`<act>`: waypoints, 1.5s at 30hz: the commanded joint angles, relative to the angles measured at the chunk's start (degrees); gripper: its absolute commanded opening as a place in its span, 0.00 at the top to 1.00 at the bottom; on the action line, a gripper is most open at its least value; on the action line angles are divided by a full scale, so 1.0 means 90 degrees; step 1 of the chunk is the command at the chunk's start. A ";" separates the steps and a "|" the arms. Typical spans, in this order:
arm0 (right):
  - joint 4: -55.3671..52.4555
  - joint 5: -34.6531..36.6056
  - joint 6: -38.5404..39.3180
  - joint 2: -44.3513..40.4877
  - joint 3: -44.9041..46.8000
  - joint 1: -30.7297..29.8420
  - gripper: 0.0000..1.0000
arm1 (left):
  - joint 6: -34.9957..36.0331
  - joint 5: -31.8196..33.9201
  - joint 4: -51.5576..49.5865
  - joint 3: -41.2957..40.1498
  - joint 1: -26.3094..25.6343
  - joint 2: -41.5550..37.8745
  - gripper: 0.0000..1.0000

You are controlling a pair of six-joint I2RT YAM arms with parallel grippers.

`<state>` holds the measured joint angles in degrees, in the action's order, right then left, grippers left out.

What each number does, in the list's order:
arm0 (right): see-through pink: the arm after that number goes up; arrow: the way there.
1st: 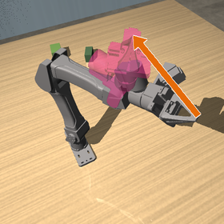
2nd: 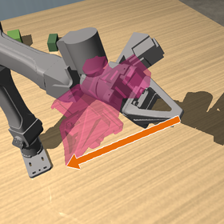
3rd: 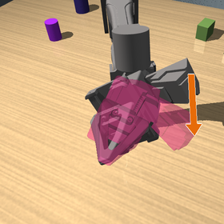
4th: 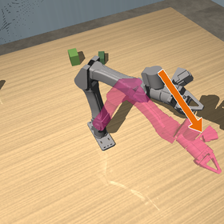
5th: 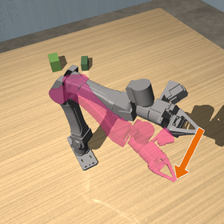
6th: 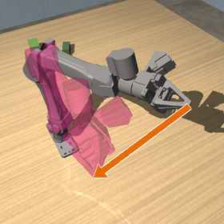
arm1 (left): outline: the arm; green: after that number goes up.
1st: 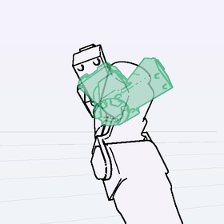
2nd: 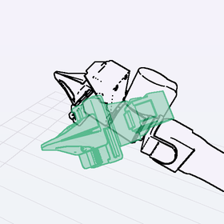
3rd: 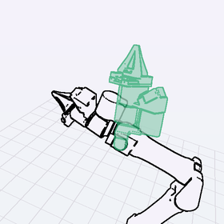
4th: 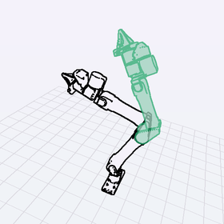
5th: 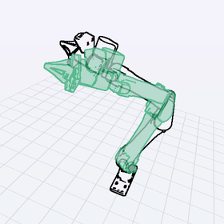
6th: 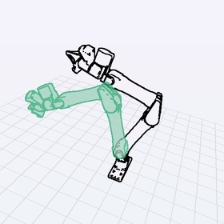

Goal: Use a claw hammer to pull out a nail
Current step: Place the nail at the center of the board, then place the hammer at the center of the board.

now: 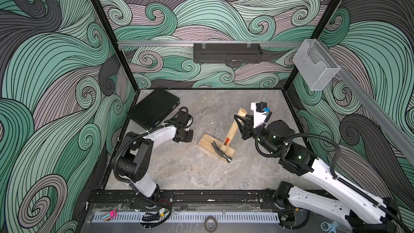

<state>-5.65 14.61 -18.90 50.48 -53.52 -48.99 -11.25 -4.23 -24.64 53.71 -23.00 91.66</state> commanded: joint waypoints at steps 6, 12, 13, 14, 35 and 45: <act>0.1956 0.0372 -0.1273 0.0352 -0.0025 0.0344 1.00 | 0.0002 -0.0057 0.0131 -0.0231 0.0052 -0.1106 0.79; 0.3167 0.0897 -0.2348 0.0546 0.0607 0.0862 1.00 | -0.0076 -0.0237 0.0227 -0.0328 0.0047 -0.1555 0.77; 0.3291 0.0923 -0.2521 0.0597 0.0667 0.0967 1.00 | -0.0093 -0.0280 0.0255 -0.0333 0.0051 -0.1579 0.77; 0.3380 0.0934 -0.2704 0.0669 0.0706 0.1061 1.00 | -0.0107 -0.0319 0.0276 -0.0334 0.0047 -0.1600 0.77; 0.4949 0.1232 -0.5065 0.2539 0.0809 0.2167 1.00 | -0.0114 -0.0509 0.0482 -0.0568 0.0049 -0.1600 0.76; 0.5684 0.1296 -0.5820 0.3520 0.1016 0.2326 1.00 | 0.0074 -0.0468 0.0386 -0.0548 0.0046 -0.1610 0.75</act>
<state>31.86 25.28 -61.76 82.50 -43.75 -28.62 -11.62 -8.21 -20.51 48.53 -23.00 77.76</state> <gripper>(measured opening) 0.252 0.244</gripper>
